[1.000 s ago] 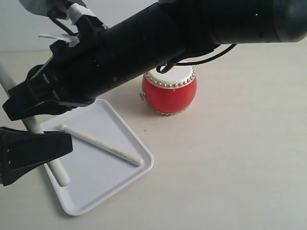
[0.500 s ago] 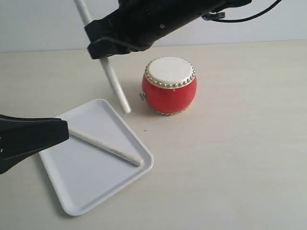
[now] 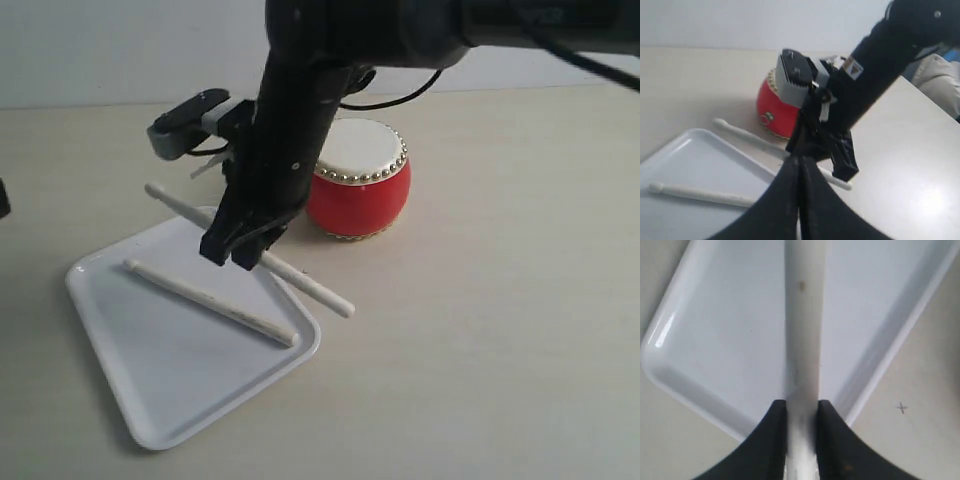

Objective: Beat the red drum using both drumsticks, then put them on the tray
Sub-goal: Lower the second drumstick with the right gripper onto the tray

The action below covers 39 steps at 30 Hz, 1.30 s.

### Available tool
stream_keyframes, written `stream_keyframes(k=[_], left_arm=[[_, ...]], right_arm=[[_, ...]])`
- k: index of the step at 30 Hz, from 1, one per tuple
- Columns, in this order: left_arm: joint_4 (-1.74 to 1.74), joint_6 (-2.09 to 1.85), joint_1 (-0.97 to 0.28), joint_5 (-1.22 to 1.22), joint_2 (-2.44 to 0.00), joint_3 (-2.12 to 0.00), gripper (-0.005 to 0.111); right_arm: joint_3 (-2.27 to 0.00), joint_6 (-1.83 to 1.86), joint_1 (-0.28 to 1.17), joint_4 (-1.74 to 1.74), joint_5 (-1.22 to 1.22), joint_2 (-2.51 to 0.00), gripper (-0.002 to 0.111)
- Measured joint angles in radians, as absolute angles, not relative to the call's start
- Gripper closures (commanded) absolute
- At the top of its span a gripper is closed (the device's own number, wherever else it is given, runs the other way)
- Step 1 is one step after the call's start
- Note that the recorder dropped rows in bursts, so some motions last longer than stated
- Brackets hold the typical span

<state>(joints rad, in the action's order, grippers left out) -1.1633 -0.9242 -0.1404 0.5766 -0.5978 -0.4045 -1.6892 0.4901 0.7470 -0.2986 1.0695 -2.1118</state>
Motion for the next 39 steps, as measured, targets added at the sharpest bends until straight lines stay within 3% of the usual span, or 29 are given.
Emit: stream_keyframes(k=[13,33,39], left_arm=[[-0.429,-0.259,-0.140,0.394,-0.494,-0.405,0.107],[-0.393,-0.228,-0.140,0.393,-0.494,-0.405,0.107],[-0.393,-0.228,-0.140,0.393,-0.494,-0.405,0.107]], right_arm=[[-1.894,0.447,0.824,-0.331,1.102,-2.294,0.108],[-1.896,0.445,0.860,-0.297,1.072,-2.367,0.108],[-1.896,0.440,0.860,-0.296,1.068,-2.371,0.094]])
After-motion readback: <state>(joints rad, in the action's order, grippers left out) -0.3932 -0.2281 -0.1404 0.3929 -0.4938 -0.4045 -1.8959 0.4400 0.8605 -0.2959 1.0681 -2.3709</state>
